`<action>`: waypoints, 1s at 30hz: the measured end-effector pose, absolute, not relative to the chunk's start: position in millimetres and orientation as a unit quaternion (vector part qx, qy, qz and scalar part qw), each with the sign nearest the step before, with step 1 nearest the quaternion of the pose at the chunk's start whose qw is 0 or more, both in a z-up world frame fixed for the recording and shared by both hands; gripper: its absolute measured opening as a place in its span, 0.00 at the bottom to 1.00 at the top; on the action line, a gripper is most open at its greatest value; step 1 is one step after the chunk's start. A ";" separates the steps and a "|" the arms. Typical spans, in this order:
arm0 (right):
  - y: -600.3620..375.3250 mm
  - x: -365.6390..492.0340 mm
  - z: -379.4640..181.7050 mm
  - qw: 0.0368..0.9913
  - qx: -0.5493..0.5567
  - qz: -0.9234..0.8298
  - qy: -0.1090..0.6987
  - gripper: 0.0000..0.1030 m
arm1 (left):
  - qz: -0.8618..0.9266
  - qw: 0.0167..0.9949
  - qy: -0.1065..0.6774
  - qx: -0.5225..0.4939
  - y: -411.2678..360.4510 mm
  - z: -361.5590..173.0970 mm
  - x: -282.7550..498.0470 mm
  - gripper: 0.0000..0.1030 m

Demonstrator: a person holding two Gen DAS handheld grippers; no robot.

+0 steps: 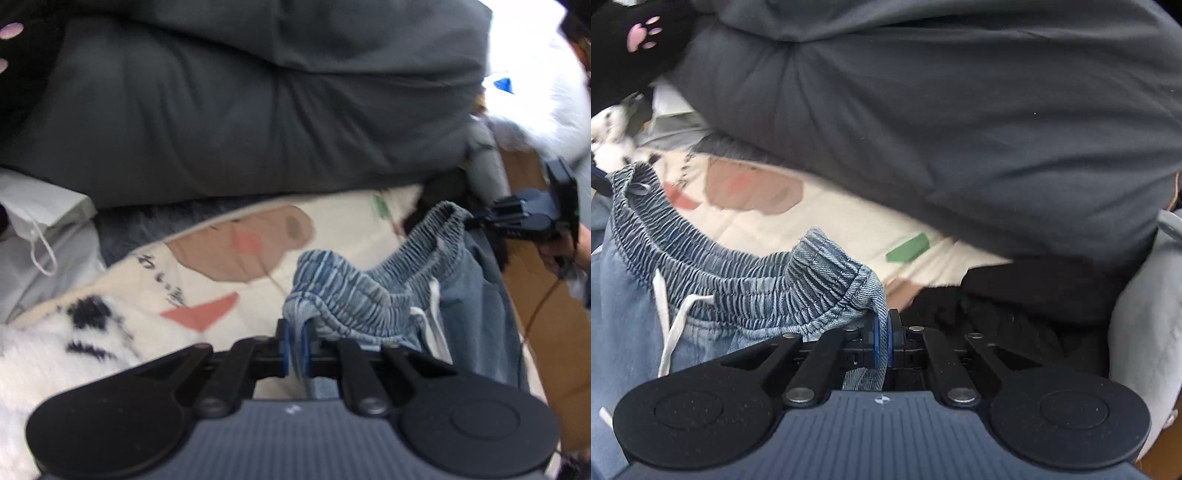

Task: Fold clothes

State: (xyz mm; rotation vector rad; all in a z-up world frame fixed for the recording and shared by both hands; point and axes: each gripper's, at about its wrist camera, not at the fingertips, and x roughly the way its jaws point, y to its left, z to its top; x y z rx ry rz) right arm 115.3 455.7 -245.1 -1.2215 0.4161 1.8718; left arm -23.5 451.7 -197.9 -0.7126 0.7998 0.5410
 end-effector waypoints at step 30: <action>490.9 109.1 -344.9 0.353 -0.559 0.733 0.160 0.14 | 0.274 0.754 0.456 -0.384 474.8 -305.1 20.8 0.25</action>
